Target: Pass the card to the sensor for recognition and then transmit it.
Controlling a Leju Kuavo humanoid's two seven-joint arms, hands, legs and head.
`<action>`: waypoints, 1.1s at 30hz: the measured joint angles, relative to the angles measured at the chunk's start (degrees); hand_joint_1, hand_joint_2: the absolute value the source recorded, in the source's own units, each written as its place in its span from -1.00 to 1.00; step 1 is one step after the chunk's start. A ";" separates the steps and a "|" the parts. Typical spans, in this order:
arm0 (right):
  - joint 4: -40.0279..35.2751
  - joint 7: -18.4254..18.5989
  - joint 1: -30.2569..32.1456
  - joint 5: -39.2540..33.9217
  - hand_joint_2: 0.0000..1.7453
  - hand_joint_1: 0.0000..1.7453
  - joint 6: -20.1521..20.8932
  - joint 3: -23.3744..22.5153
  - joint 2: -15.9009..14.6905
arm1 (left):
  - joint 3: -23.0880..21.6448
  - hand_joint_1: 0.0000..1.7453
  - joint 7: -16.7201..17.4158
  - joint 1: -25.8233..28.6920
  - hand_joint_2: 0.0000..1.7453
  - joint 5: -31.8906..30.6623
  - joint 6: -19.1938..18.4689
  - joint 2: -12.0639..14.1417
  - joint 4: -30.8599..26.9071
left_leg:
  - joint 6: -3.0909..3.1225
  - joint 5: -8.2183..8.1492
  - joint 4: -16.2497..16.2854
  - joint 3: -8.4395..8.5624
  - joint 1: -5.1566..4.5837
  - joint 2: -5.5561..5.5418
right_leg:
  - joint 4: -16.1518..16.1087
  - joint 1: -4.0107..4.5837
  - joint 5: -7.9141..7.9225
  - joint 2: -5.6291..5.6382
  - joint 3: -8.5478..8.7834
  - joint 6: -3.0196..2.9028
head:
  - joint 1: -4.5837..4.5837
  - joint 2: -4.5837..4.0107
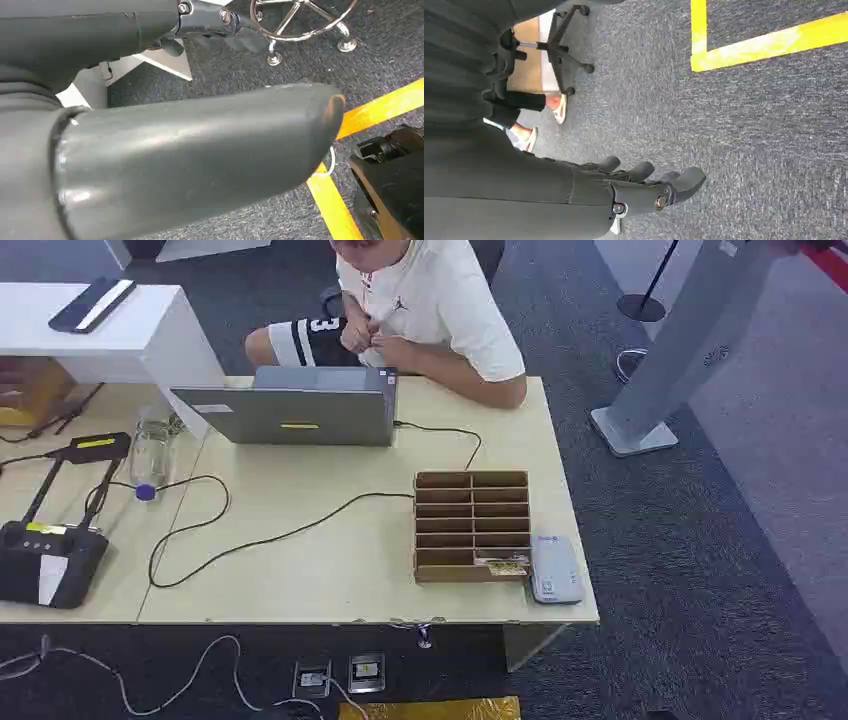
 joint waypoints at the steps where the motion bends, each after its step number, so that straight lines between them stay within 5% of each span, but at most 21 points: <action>1: 0.00 0.00 0.00 0.02 1.00 -1.00 0.00 0.00 0.00 | -0.02 -1.00 0.00 0.00 -1.00 0.00 0.00 0.00 0.00 | 0.00 0.00 0.00 0.00 0.00 0.00 | 0.00 0.00 0.00 0.00 0.00 0.00 | 0.00 0.00; 24: 0.00 0.15 0.00 -0.02 1.00 -1.00 -0.31 -0.04 0.02 | -0.76 -1.00 0.00 -0.04 -1.00 -0.02 0.00 0.20 0.00 | 0.00 0.00 0.00 0.00 0.00 0.00 | 0.00 0.00 0.00 0.00 0.00 0.00 | 0.00 0.00; 33: 0.00 -0.92 -0.06 -6.46 1.00 -1.00 -4.30 -3.43 0.04 | -0.76 -1.00 0.00 0.15 -1.00 0.46 0.28 0.24 0.00 | 0.00 0.00 0.00 -0.01 0.00 0.00 | 0.00 0.00 0.00 0.00 0.01 0.00 | 0.00 0.00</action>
